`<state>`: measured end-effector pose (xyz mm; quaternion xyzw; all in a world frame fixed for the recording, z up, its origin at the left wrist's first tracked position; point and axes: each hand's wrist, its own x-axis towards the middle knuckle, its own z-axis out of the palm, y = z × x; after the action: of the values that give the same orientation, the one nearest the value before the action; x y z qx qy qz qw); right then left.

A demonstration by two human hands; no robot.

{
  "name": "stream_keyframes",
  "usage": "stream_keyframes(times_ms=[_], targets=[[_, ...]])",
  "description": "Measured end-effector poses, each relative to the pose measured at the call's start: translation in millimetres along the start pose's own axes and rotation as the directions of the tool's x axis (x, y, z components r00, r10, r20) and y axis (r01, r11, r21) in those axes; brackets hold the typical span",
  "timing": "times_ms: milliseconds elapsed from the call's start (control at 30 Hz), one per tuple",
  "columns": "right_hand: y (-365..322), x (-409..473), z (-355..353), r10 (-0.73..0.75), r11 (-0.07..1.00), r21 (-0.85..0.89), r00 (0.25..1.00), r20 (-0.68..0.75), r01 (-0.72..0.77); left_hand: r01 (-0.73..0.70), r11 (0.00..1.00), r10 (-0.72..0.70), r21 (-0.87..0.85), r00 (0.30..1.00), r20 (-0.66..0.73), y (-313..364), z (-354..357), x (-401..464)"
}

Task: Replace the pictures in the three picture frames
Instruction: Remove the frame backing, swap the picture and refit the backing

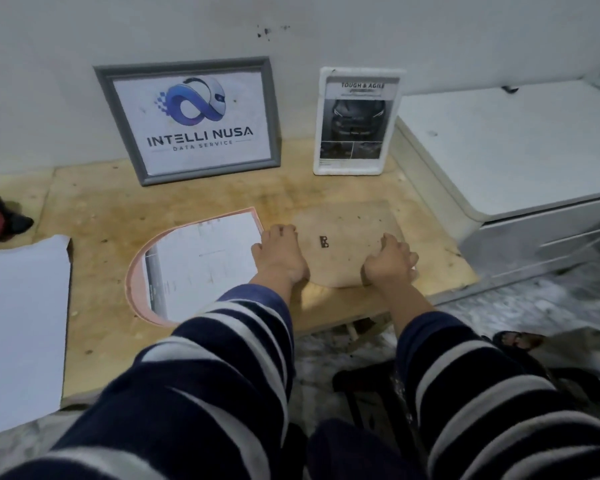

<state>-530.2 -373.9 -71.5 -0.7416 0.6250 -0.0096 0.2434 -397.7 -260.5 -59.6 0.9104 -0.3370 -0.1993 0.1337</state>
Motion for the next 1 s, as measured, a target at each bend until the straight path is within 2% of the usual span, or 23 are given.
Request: stream_keyframes(times_ms=[167, 400, 667, 767, 867, 1000], targets=[[19.0, 12.8, -13.1, 0.159, 0.987, -0.016, 0.987, 0.034, -0.159, 0.092, 0.993, -0.099, 0.068, 0.990, 0.105, 12.7, 16.6, 8.1], [16.7, 24.9, -13.0, 0.197, 0.980, 0.002, 0.980, 0.001, -0.197, 0.120, 0.990, -0.126, 0.076, 0.990, 0.070, 14.7, 19.5, 14.1], [23.8, 40.3, -32.3, 0.278, 0.959, 0.040, 0.957, 0.083, -0.282, 0.125, 0.986, -0.133, 0.113, 0.989, 0.066, 9.5, 19.4, 15.5], [26.0, 38.9, -30.8, 0.282, 0.917, 0.276, 0.957, 0.066, -0.289, 0.119, 0.988, -0.126, 0.097, 0.990, 0.070, 9.0, 17.7, 14.4], [27.5, 29.8, -30.3, 0.267, 0.786, 0.556, 0.959, 0.090, -0.271, 0.107, 0.994, -0.108, 0.012, 0.990, 0.089, 9.7, 15.8, 11.0], [24.9, 19.9, -36.7, 0.238, 0.699, 0.674, 0.966, 0.097, -0.240, 0.101, 0.985, -0.095, -0.141, 0.994, 0.044, 8.8, 8.2, 3.2]])
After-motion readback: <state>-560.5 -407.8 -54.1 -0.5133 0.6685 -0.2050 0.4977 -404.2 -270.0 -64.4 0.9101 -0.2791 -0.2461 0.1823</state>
